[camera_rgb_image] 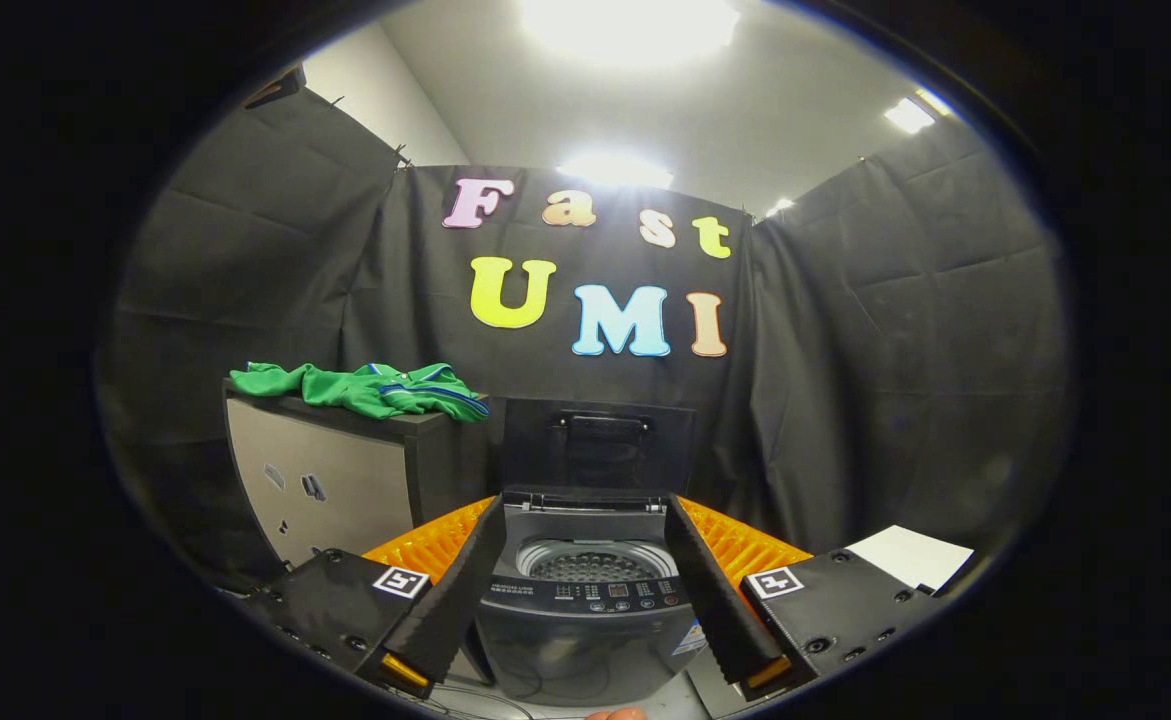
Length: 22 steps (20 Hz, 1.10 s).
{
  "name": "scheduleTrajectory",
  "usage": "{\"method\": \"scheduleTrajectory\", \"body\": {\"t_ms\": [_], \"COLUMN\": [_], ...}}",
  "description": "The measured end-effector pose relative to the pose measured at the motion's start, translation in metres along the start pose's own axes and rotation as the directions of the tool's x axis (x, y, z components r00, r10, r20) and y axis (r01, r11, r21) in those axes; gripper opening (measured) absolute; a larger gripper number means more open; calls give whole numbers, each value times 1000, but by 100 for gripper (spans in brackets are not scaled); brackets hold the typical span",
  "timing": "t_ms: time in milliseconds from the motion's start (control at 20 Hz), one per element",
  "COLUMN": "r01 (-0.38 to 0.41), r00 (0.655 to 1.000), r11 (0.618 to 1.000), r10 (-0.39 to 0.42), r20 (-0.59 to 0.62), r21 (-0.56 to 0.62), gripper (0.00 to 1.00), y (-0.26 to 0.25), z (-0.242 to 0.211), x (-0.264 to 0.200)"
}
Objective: Put the clothes into the washing machine and then close the washing machine lid.
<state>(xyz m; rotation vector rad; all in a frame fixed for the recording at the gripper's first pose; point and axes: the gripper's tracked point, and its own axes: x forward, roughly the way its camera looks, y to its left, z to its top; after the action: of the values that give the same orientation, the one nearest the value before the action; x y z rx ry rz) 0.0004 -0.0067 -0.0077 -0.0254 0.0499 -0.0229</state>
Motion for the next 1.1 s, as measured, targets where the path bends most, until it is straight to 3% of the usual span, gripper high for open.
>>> {"method": "scheduleTrajectory", "body": {"t_ms": [600,1100], "r01": [-38,-111], "r00": [999,992], "r11": [999,994], "r10": [38,110], "r20": [12,60], "r21": [-11,13], "gripper": [99,99], "y": [11,34], "z": [16,71], "x": [5,27]}}
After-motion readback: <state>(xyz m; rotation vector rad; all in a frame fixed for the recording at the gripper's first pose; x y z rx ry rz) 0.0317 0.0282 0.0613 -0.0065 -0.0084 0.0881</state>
